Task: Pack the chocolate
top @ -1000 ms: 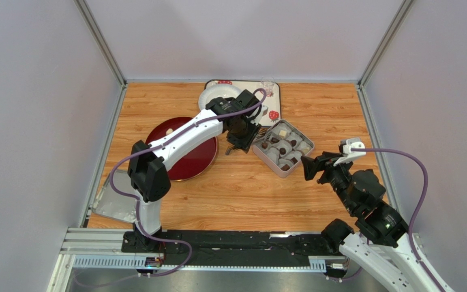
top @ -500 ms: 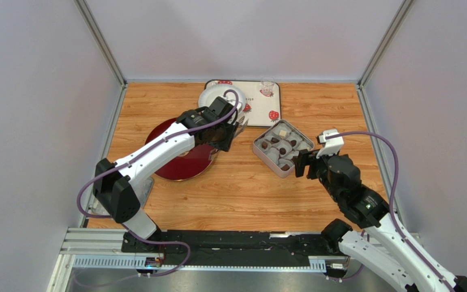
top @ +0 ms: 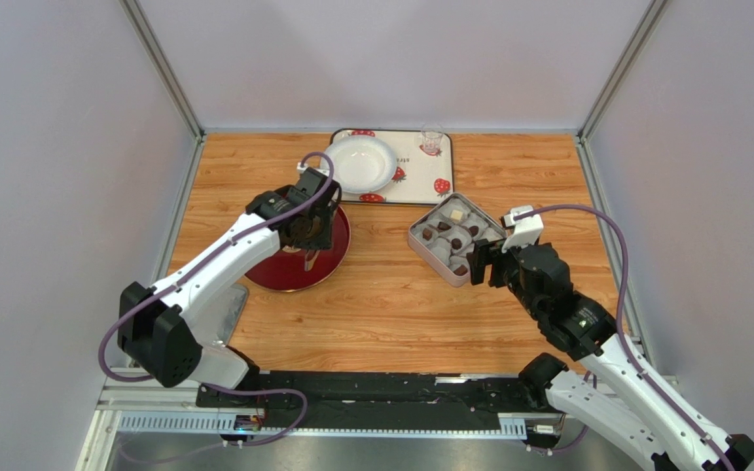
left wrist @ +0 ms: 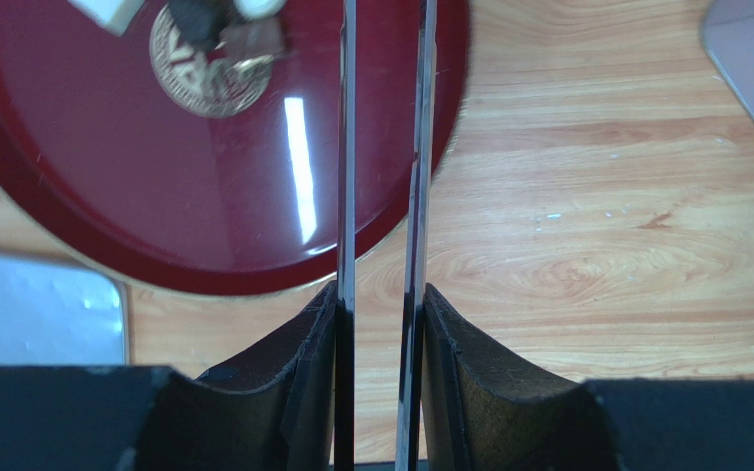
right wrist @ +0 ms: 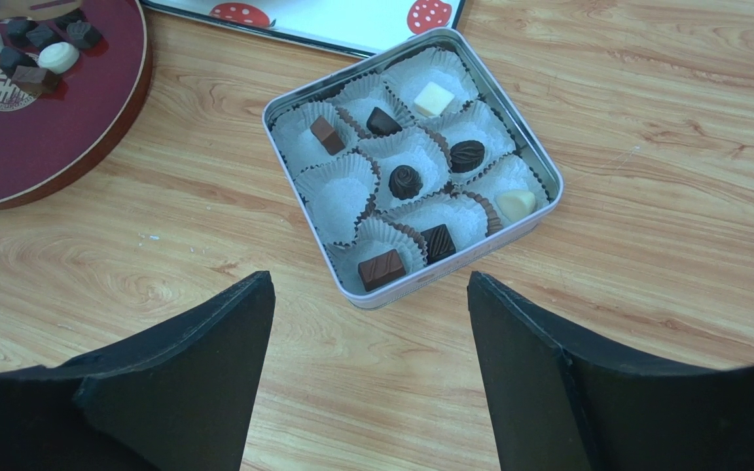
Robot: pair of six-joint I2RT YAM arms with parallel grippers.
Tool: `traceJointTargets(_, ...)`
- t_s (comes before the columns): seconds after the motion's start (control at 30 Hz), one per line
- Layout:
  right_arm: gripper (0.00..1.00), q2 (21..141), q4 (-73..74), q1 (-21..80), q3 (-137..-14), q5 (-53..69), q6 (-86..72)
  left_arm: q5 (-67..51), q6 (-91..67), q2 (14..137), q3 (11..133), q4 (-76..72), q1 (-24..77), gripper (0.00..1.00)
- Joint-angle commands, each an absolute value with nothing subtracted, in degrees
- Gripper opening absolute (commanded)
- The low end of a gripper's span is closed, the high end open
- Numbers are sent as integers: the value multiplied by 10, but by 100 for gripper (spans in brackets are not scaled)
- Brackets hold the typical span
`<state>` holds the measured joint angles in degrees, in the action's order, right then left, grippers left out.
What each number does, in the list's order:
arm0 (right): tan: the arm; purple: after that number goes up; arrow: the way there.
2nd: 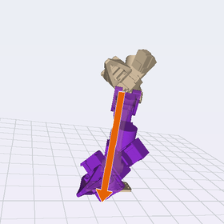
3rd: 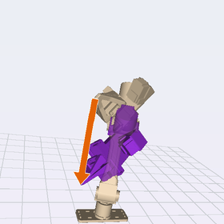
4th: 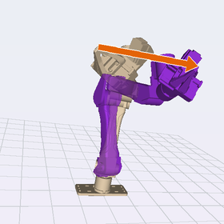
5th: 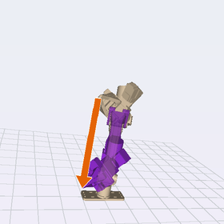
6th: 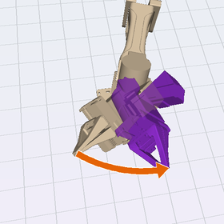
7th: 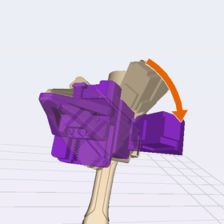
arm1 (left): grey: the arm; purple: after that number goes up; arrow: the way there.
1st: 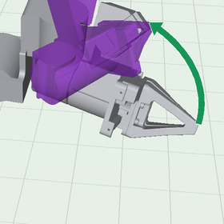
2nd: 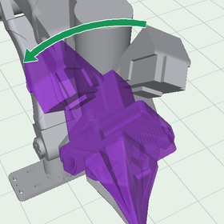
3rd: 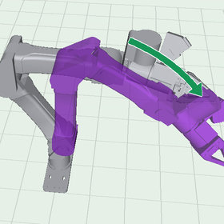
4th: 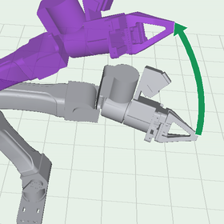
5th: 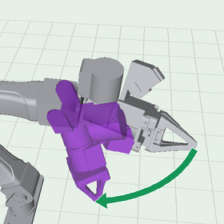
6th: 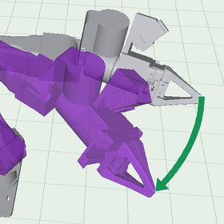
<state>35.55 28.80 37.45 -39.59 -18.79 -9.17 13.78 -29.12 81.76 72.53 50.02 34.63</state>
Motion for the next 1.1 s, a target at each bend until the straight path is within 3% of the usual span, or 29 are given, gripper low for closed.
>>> traceJointTargets(0.0, 77, 343, 261, 387, -392, -184, -90, 154, -368, 769, 699, 542, 314, 40)
traceJointTargets(0.4, 77, 321, 258, 402, -392, -185, -89, 124, -391, 745, 661, 591, 184, 46)
traceJointTargets(1.07, 77, 314, 263, 403, -394, -184, -87, 100, -349, 816, 677, 550, 124, 49)
